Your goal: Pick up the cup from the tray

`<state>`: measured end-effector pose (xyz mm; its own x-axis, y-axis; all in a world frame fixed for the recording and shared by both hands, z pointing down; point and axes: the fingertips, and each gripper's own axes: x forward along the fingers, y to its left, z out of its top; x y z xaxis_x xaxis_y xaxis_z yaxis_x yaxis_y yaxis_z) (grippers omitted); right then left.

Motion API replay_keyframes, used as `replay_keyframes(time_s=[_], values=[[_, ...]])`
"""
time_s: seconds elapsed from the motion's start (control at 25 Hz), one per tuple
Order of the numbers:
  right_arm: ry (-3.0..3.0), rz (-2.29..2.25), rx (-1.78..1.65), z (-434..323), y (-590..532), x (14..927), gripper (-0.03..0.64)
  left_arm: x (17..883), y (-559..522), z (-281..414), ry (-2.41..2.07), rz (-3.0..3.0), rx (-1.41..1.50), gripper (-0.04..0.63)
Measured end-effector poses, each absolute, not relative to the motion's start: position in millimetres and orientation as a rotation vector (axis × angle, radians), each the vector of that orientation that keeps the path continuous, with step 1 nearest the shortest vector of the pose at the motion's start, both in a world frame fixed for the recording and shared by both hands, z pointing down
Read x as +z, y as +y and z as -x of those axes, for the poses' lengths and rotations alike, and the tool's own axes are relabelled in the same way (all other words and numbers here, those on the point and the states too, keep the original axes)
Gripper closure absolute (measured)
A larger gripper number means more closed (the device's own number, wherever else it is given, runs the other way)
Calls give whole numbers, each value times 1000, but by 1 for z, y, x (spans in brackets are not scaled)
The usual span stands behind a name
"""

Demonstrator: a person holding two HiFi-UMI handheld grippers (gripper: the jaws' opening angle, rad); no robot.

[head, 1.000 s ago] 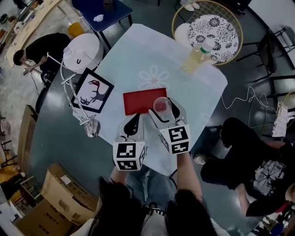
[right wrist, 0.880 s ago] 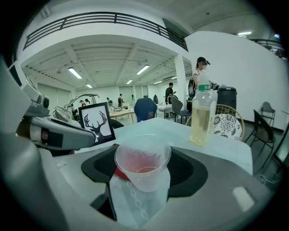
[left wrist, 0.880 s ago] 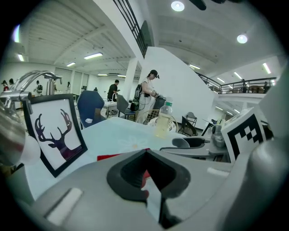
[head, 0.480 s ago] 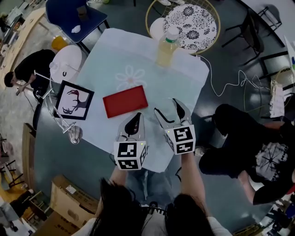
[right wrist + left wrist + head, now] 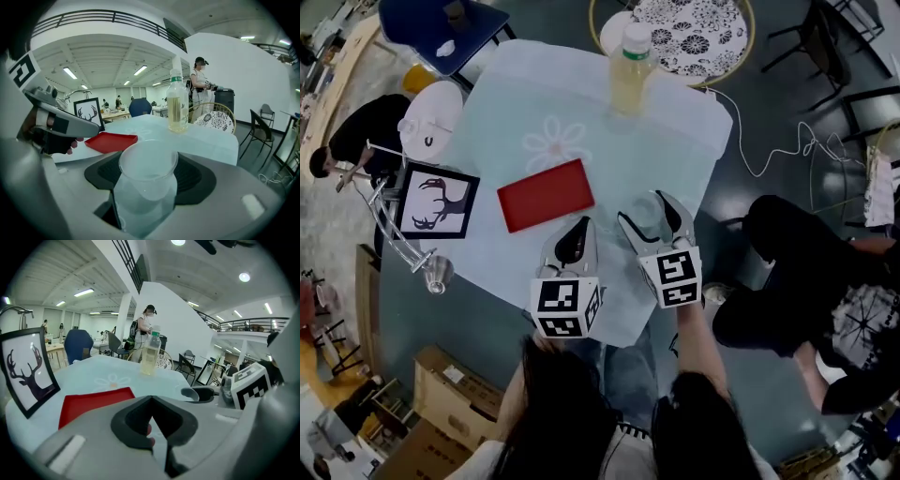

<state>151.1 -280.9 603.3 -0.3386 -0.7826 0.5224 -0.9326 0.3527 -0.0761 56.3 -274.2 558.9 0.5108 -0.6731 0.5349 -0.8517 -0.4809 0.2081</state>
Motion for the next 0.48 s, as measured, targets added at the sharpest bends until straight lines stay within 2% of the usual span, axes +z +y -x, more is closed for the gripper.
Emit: replay_keyframes(time_s=[0.2, 0.32, 0.48], values=[[-2244, -1519, 538, -150, -280, 610, 260, 557, -279, -56, -1273, -2302, 522, 595], [-2278, -1510, 586, -144, -275, 610, 168, 554, -276, -55, -1262, -2309, 522, 595], [-2287, -1517, 557, -145, -275, 603, 156, 552, -277, -46, -1285, -2309, 516, 595]])
